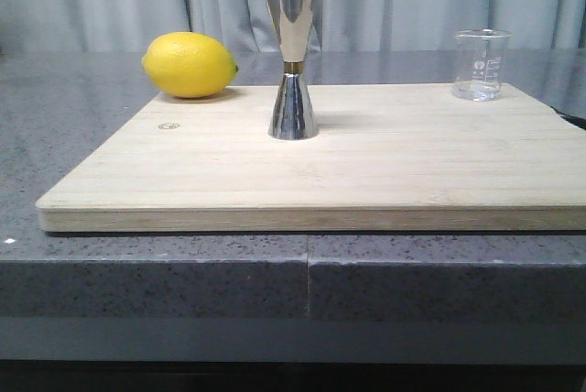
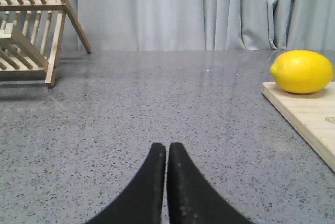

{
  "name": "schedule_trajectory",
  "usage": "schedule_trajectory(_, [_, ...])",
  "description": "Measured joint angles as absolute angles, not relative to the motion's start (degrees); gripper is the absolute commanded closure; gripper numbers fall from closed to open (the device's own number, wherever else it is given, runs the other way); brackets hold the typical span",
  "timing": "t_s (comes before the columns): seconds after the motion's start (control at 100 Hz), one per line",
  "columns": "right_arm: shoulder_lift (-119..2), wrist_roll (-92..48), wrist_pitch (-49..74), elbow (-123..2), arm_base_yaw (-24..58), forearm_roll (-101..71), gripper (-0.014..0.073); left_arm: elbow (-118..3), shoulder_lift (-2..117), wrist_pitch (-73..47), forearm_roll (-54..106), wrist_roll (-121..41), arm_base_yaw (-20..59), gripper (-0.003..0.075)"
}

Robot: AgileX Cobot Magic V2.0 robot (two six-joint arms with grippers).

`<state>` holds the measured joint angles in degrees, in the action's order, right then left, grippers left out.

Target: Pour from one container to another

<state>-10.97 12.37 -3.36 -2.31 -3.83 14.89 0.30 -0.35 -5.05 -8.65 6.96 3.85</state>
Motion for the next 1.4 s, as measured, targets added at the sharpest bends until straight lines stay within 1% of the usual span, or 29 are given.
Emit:
schedule_trajectory(0.08, [-8.5,11.5,-5.0,0.6,-3.8,12.1,0.0662,0.3,-0.3,-5.0,-8.7,7.0,3.8,0.0741])
schedule_trajectory(0.36, [0.2,8.8,-2.6,0.6,-3.8,5.6,0.0662,0.3,-0.3,-5.0,-8.7,7.0,3.8,0.0741])
schedule_trajectory(0.58, [0.3,8.4,0.3,0.6,-3.8,4.9,0.0662,0.3,-0.3,-5.0,-8.7,7.0,3.8,0.0741])
schedule_trajectory(1.4, [0.3,8.3,0.5,0.6,-3.8,4.9,0.0662,0.3,-0.3,-5.0,-8.8,7.0,3.8,0.0741])
